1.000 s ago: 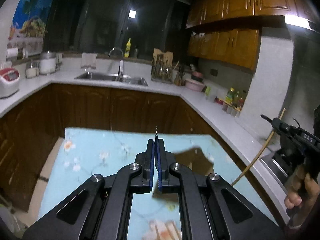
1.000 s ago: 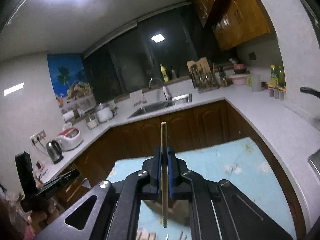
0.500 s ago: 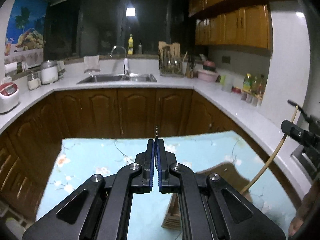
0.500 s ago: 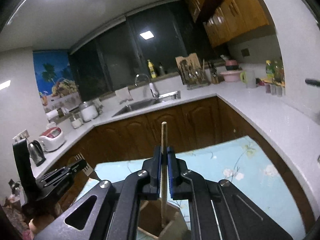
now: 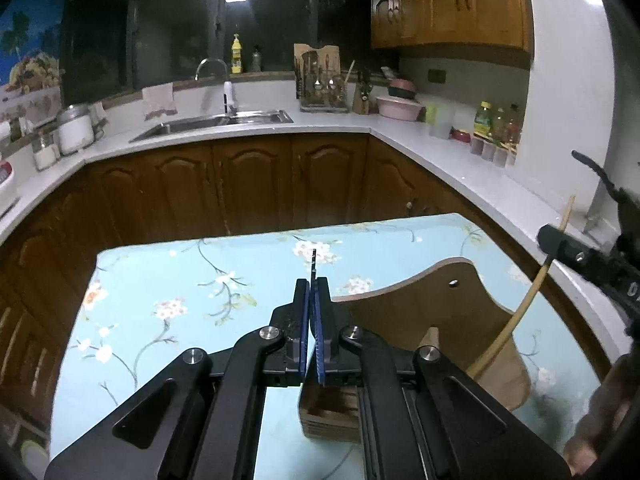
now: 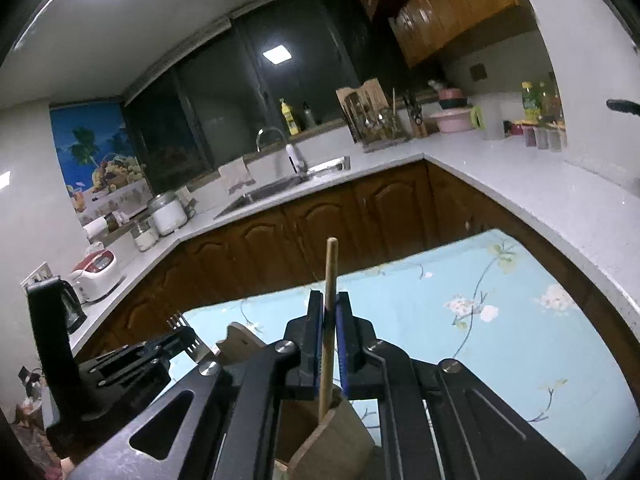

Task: Organize utensils
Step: 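Open the right gripper and withdraw it from the holder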

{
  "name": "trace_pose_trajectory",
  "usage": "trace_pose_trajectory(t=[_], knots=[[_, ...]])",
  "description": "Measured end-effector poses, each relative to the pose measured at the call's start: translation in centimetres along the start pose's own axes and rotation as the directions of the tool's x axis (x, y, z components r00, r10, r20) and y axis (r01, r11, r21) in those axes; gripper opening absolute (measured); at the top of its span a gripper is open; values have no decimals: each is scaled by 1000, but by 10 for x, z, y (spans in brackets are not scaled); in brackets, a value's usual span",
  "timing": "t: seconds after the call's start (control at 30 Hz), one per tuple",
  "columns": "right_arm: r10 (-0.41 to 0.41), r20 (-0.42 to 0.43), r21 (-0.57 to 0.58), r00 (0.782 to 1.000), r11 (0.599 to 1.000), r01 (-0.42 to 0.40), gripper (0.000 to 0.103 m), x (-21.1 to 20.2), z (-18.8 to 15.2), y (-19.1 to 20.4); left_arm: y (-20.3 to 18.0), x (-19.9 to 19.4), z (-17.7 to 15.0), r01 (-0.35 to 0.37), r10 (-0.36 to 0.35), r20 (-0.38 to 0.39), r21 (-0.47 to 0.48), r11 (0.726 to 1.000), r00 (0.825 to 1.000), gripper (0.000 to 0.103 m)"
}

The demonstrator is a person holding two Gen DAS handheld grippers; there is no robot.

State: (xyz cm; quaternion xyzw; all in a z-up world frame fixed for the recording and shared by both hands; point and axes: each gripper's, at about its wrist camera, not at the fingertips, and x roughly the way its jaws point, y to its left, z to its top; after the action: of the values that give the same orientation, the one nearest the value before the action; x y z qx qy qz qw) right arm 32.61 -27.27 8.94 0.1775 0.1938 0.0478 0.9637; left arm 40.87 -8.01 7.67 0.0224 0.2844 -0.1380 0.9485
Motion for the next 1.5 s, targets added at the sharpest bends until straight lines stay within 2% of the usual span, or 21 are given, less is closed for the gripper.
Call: trace_pose_trajectory(t=[0.17,0.23,0.3,0.33,0.37,0.5,0.53,0.6,0.67,0.7,0.8,0.9,1.23,1.5], knots=[[8,-22,28,1000,1000,-7,10,3,0,-7,0,-5,2,24,-24,-1,-21,999,1000,6],[12,-22,35,1000,999,-11,12,0,1,-8,-1,-7,2,48,-48,-4,-29,998,999,12],[13,-20,38,1000,999,-12,23,-2,2,-9,-1,-12,3,59,-59,-4,-38,998,998,33],[21,-17,42,1000,999,-20,41,-4,3,-10,-1,-16,3,62,-62,8,-43,997,998,36],[32,-6,50,999,998,-32,52,-9,5,-11,-1,-23,3,67,-66,24,-44,997,998,43],[32,34,63,999,997,-34,61,-29,7,-13,5,-46,0,36,-33,58,-51,998,998,72],[39,41,72,998,997,-42,62,-35,7,-14,12,-55,-3,21,-16,66,-73,997,998,77],[51,59,85,997,995,-55,73,-49,6,-17,22,-66,-11,1,7,70,-110,994,998,90],[58,85,97,995,993,-66,95,-67,1,-22,35,-82,-25,-12,24,74,-162,987,997,95],[60,97,102,993,992,-70,98,-73,-1,-23,41,-89,-34,-18,30,66,-185,983,997,98],[62,119,105,991,992,-75,102,-97,-13,-24,55,-108,-62,-17,33,60,-250,968,998,99],[53,108,90,993,994,-63,103,-114,-26,-23,60,-128,-90,-24,39,51,-274,961,998,99],[33,34,3,999,999,-33,103,-159,-82,-16,52,-177,-158,-16,15,-6,-304,953,1000,99],[14,-45,14,999,1000,-13,103,-174,-130,-21,38,-195,-204,-15,-7,-69,-311,950,998,99]])
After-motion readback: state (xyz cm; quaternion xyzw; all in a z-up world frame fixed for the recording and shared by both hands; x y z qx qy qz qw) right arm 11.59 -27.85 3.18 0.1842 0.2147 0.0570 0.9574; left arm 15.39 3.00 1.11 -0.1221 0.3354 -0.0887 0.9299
